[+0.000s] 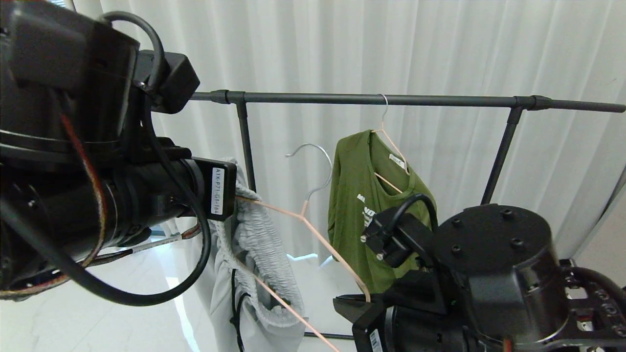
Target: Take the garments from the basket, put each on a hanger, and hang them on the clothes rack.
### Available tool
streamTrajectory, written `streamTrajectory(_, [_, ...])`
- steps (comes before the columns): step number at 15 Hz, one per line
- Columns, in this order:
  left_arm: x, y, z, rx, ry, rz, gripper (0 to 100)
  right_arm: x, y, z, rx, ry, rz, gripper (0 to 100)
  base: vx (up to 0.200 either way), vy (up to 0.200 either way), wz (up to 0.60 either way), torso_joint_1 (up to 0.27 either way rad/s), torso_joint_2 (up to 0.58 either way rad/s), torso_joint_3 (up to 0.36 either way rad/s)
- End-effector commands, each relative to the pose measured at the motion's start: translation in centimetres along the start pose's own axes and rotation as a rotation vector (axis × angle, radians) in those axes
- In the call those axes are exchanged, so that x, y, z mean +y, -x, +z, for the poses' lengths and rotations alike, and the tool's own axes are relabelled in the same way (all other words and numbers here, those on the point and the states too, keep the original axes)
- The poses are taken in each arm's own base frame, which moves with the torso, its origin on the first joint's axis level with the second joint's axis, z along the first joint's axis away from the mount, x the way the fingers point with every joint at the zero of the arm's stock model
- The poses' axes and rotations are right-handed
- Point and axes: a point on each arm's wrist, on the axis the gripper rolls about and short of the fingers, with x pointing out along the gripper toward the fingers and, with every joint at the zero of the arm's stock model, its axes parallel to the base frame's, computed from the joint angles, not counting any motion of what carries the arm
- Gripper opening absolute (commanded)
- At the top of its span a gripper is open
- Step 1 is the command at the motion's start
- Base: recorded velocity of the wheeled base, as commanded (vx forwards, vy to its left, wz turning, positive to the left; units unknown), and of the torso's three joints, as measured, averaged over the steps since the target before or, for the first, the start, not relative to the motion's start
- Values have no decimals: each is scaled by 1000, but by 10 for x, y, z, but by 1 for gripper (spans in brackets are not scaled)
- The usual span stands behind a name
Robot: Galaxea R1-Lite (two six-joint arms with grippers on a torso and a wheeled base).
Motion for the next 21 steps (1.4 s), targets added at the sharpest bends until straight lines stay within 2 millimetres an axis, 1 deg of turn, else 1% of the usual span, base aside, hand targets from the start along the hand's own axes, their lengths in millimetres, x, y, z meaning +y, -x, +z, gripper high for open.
streamTrajectory(1, [-7, 15, 8, -46, 18, -65, 0, 5, -14, 0, 10, 6, 2, 0, 0, 0, 0, 0, 0, 0])
streamTrajectory(3, [-13, 23, 12, -65, 25, -105, 0, 10, -17, 5, -3, 9, 13, 0, 0, 0, 0, 0, 0, 0])
streamTrajectory(8, [-25, 38, 16, -92, 48, -189, 0, 14, -15, 11, -36, 8, 2, 0, 0, 0, 0, 0, 0, 0])
streamTrajectory(11, [-29, 37, 10, -74, 33, -199, 0, 22, -11, 14, -56, 15, 21, 0, 0, 0, 0, 0, 0, 0])
streamTrajectory(13, [-28, 38, 9, -75, 34, -199, 0, 20, -5, 14, -51, 16, 19, 0, 0, 0, 0, 0, 0, 0])
streamTrajectory(16, [-18, 41, 14, -93, 61, -184, 0, 15, 8, 12, -18, 22, 0, 0, 0, 0, 0, 0, 0, 0])
streamTrajectory(18, [-15, 41, 15, -97, 70, -177, 0, 10, 20, 6, 54, 32, -31, 0, 0, 0, 0, 0, 0, 0])
streamTrajectory(20, [-13, 44, 16, -105, 75, -190, 0, 6, 29, 4, 73, 33, -40, 0, 0, 0, 0, 0, 0, 0])
streamTrajectory(21, [-12, 44, 16, -104, 76, -204, 0, 4, 31, 1, 113, 42, -58, 0, 0, 0, 0, 0, 0, 0])
